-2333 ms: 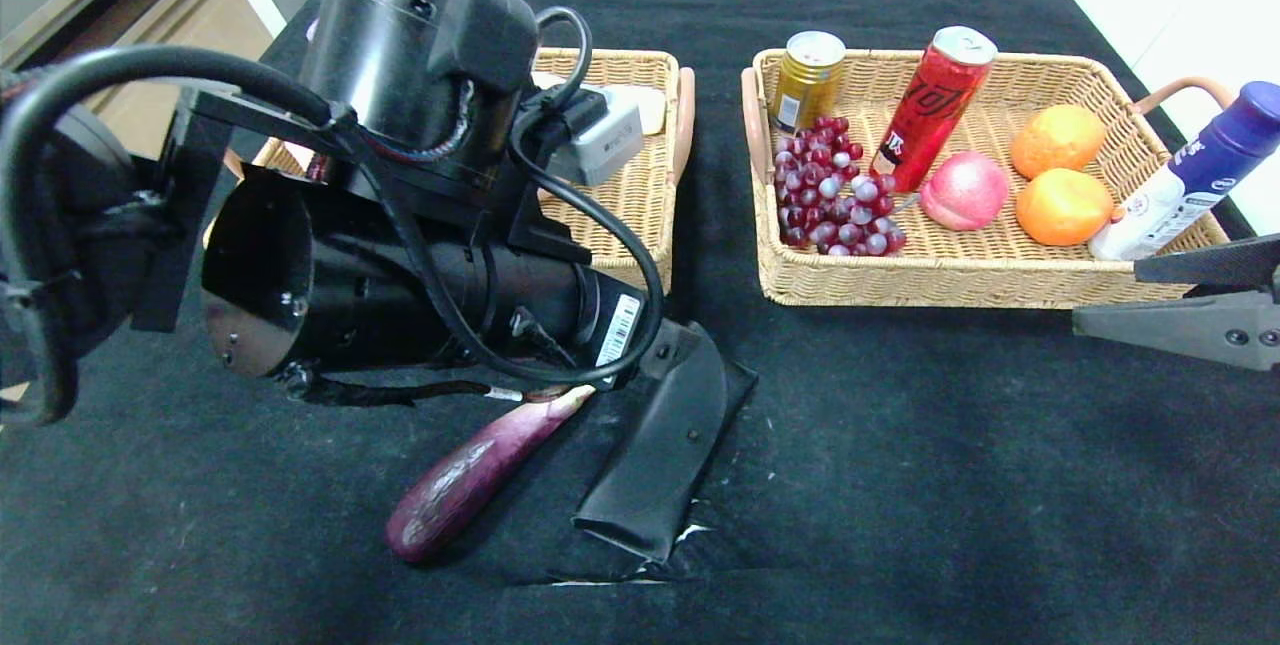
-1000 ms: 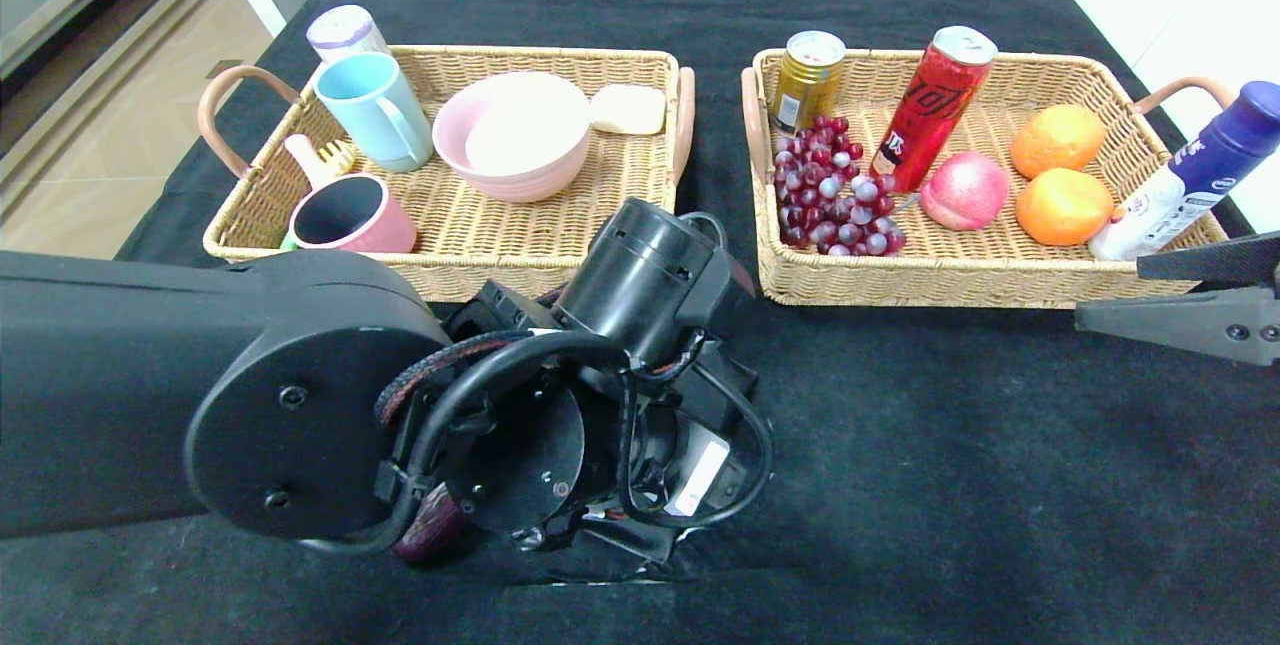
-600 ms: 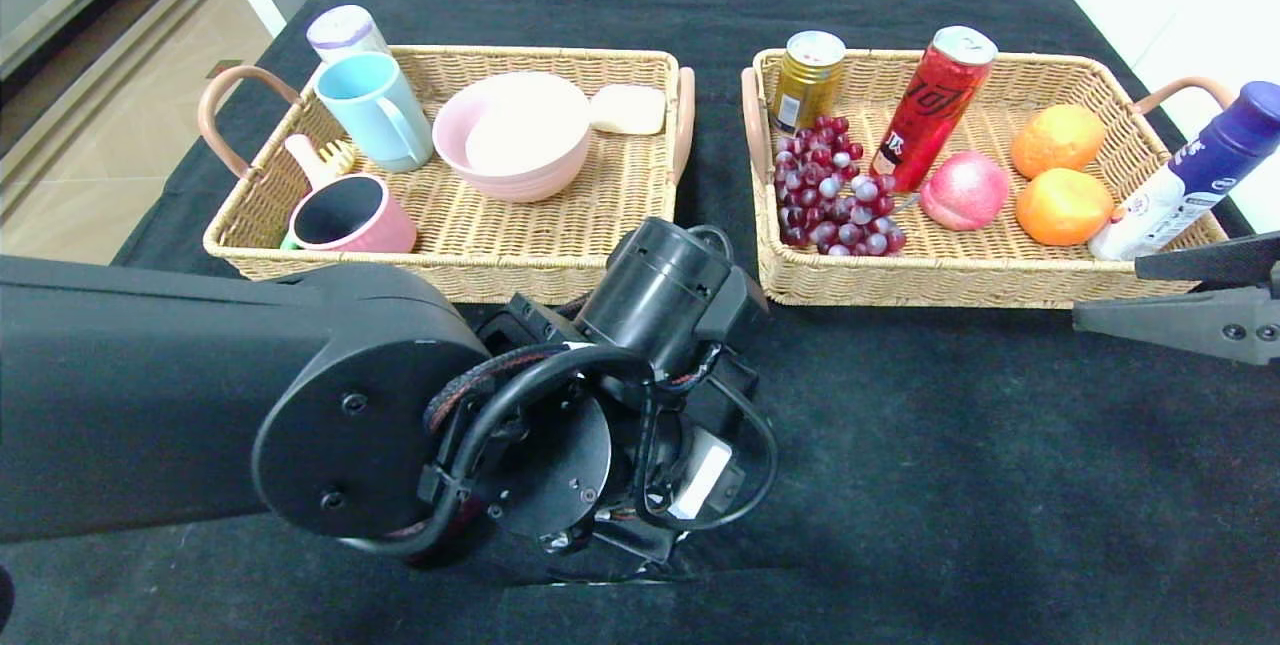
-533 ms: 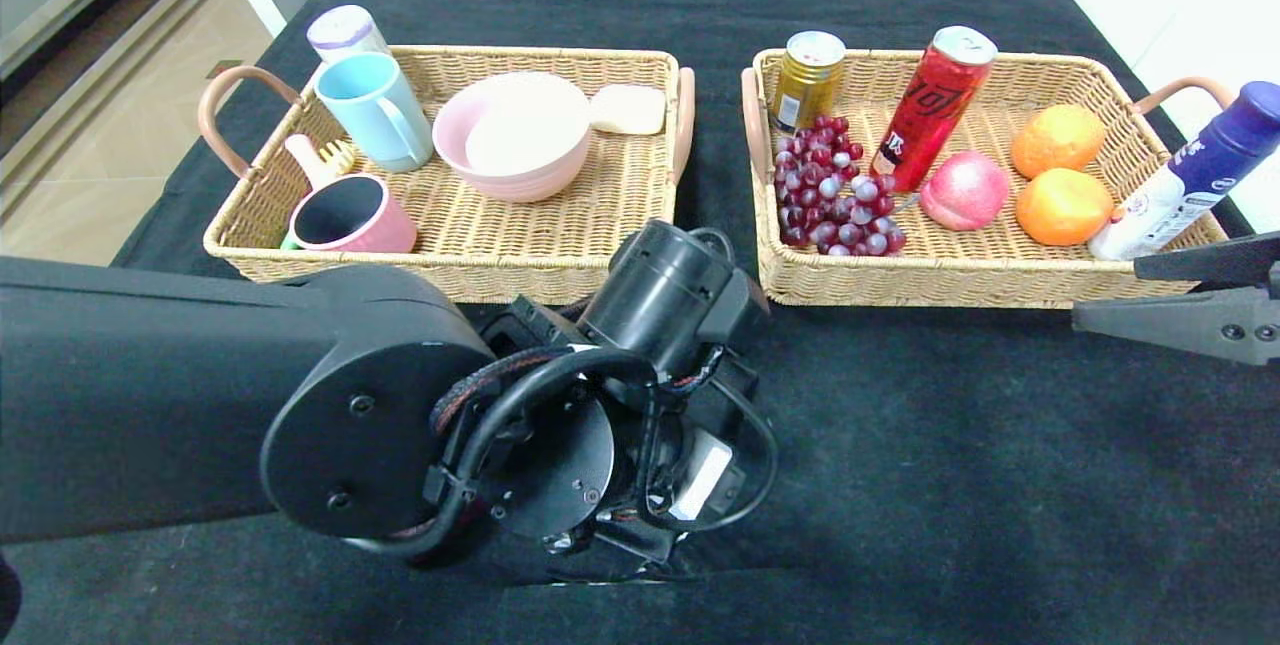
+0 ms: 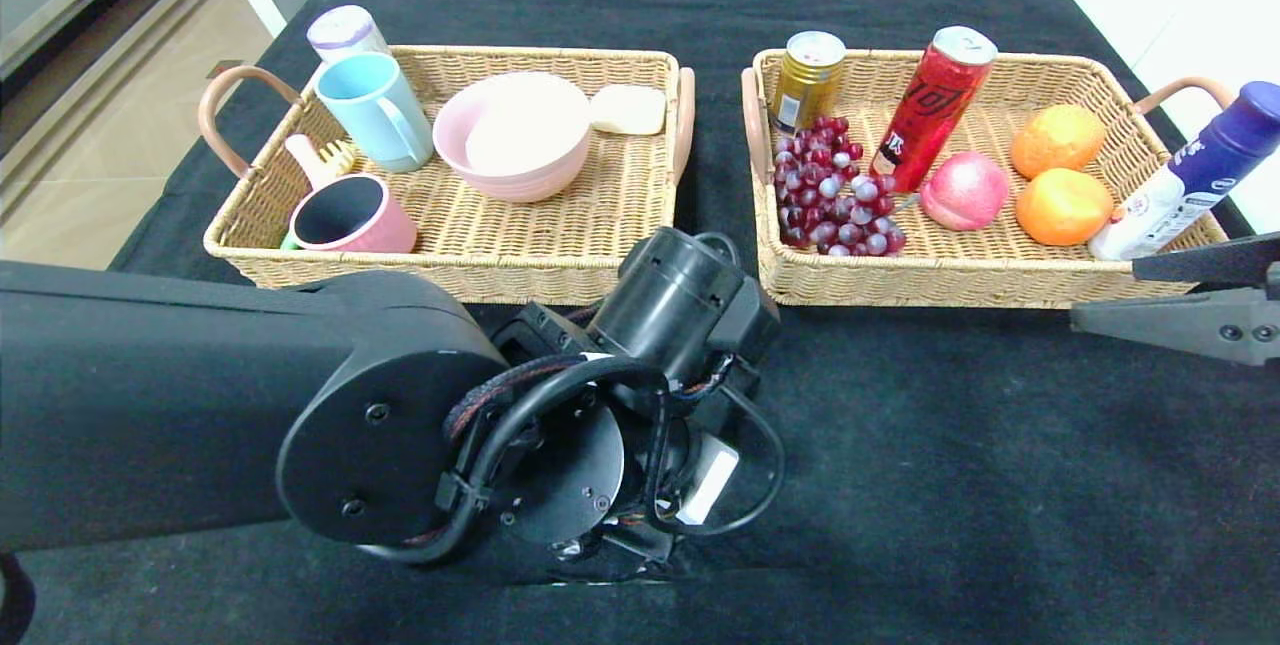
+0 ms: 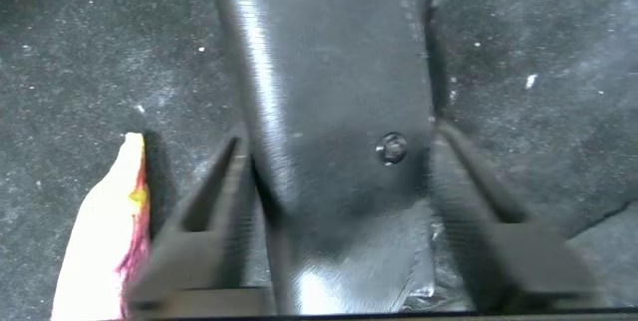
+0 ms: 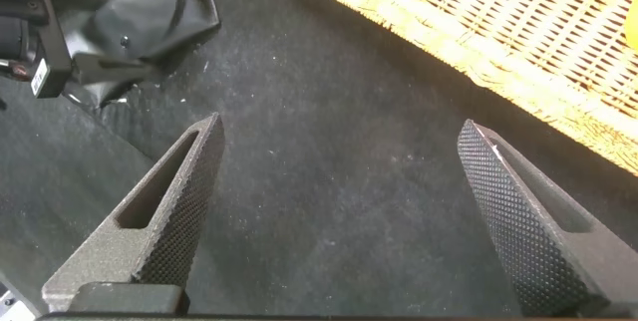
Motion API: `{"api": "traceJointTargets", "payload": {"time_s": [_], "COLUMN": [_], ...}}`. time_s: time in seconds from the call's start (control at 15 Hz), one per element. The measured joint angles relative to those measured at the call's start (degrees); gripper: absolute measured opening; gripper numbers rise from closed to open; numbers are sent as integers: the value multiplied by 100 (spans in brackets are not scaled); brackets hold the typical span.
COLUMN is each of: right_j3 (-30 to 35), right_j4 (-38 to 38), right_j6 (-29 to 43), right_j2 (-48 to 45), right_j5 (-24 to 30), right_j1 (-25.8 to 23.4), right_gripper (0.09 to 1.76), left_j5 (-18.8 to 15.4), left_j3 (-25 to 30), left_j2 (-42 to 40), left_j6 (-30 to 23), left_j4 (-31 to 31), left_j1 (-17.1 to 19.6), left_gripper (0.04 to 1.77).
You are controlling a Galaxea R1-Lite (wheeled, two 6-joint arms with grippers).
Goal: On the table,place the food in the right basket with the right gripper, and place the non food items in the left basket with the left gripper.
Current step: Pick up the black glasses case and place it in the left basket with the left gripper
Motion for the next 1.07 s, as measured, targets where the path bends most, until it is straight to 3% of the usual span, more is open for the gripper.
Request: {"api": "traceJointTargets", "payload": {"time_s": [0.13,0.27,1.07], "right_j3": [0,0,0], "right_j4": [0,0,2], "right_j6": [-2,-5,-5], "right_j2": [0,0,0], "right_j5": [2,2,0], "right_j1": [0,0,0], "right_gripper": [171,171,171], "left_j5": [-2,-4,-9], "left_j3": [0,0,18], "left_j2": [0,0,-11], "left_j6": [0,-1,-56], "left_j4": [-7,-10,0], "left_j1": [-4,-2,0], "left_gripper": [88,80,78]}}
